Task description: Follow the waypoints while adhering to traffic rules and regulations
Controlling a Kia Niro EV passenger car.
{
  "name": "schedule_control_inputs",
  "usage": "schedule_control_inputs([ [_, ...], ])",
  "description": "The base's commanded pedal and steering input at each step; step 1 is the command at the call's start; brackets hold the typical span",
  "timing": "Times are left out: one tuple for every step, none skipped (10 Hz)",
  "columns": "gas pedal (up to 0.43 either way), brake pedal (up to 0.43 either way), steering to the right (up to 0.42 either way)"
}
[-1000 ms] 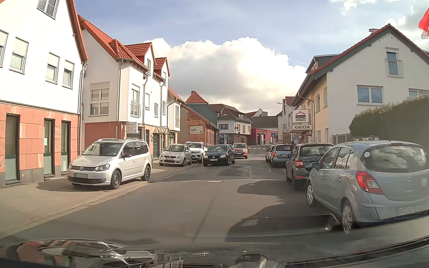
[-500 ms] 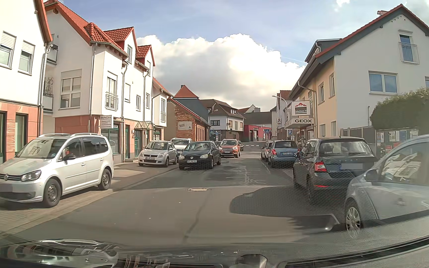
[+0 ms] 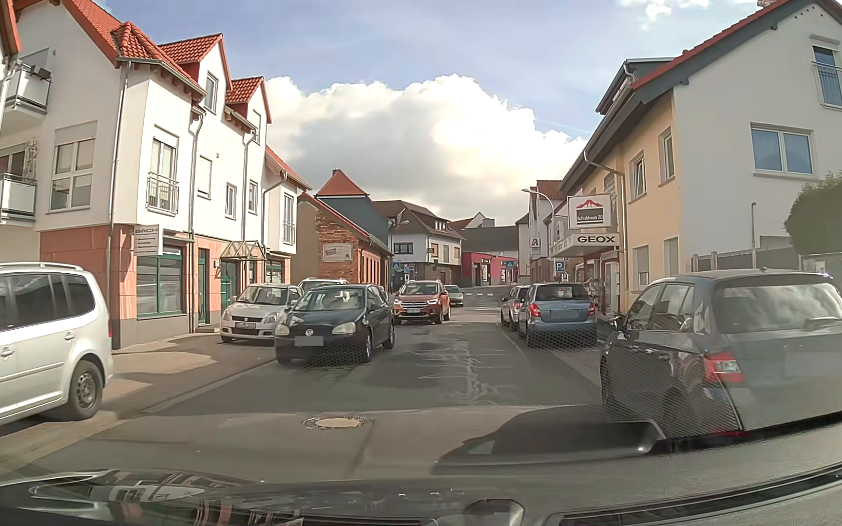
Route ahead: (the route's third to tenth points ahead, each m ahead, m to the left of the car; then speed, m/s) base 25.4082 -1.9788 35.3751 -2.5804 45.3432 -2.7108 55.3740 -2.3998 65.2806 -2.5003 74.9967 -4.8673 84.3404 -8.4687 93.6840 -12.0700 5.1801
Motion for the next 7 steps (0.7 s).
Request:
schedule_control_inputs([
  [0.0, 0.165, 0.045],
  [0.0, 0.171, 0.044],
  [0.0, 0.183, 0.039],
  [0.0, 0.201, 0.034],
  [0.0, 0.213, 0.025],
  [0.0, 0.226, 0.016],
  [0.0, 0.232, 0.012],
])
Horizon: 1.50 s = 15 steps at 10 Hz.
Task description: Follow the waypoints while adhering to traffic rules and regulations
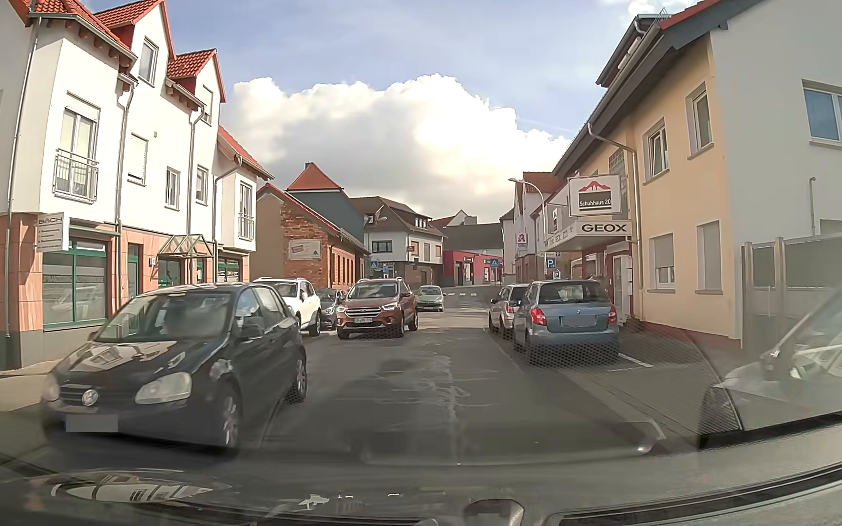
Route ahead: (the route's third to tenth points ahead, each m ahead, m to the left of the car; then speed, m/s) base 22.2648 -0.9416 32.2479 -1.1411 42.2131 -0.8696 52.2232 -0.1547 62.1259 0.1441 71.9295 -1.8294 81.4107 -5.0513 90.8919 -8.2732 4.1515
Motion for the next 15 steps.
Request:
schedule_control_inputs([
  [0.0, 0.244, 0.013],
  [0.0, 0.25, 0.016],
  [0.0, 0.238, 0.016],
  [0.0, 0.22, 0.016],
  [0.0, 0.201, 0.015],
  [0.0, 0.183, 0.009],
  [0.0, 0.171, 0.003],
  [0.0, 0.146, 0.0],
  [0.0, 0.085, -0.004],
  [0.0, 0.006, -0.012],
  [0.0, 0.0, -0.021],
  [0.0, 0.0, -0.028],
  [0.0, 0.0, -0.034],
  [0.0, 0.0, -0.038],
  [0.11, 0.0, -0.044],
])
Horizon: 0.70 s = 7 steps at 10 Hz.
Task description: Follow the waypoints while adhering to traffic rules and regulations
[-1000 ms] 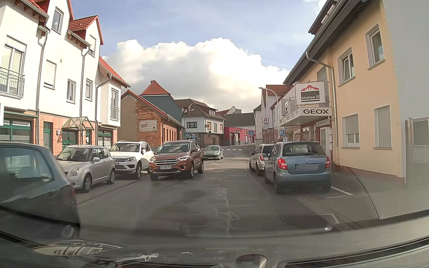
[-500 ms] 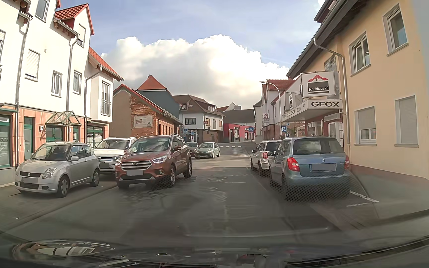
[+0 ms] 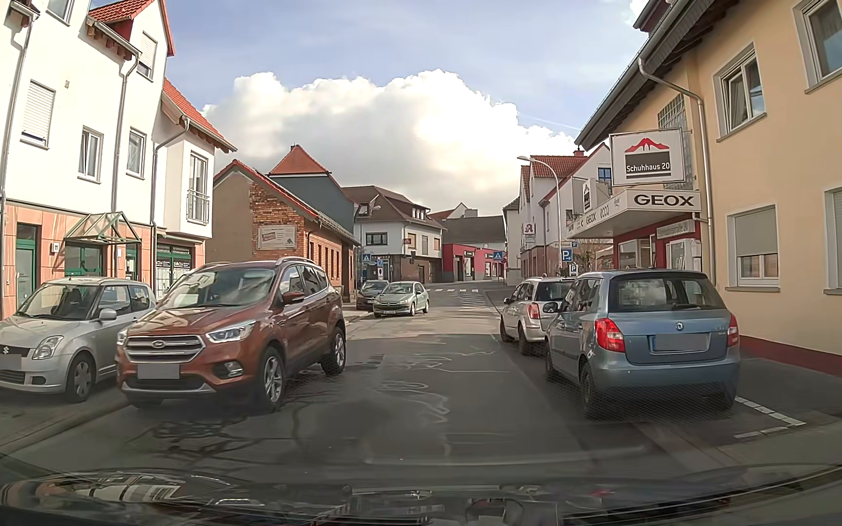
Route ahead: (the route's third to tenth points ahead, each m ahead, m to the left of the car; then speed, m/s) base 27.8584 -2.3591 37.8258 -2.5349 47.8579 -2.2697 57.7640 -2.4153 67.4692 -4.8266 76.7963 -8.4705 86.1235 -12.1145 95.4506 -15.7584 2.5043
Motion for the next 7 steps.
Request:
schedule_control_inputs([
  [0.189, 0.0, -0.049],
  [0.24, 0.0, -0.055],
  [0.28, 0.0, -0.067],
  [0.319, 0.0, -0.076],
  [0.339, 0.0, -0.078],
  [0.37, 0.0, -0.084],
  [0.378, 0.0, -0.086],
])
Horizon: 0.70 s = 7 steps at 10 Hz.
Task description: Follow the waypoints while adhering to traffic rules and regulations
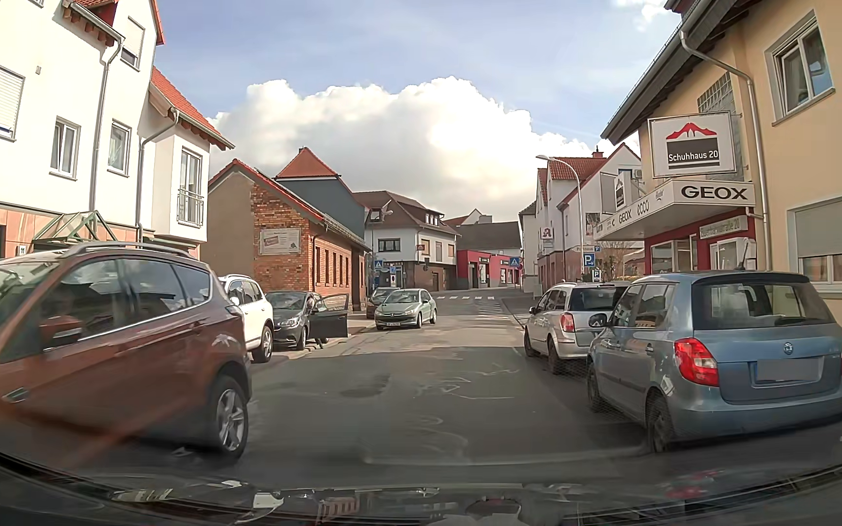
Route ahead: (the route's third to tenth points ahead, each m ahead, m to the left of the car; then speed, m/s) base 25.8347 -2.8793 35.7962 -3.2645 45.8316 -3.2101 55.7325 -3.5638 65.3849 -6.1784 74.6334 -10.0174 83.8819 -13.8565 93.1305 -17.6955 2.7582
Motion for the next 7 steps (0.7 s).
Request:
schedule_control_inputs([
  [0.398, 0.0, -0.086],
  [0.398, 0.0, -0.083],
  [0.409, 0.0, -0.079],
  [0.409, 0.0, -0.071],
  [0.409, 0.0, -0.064],
  [0.409, 0.0, -0.059],
  [0.409, 0.0, -0.044],
])
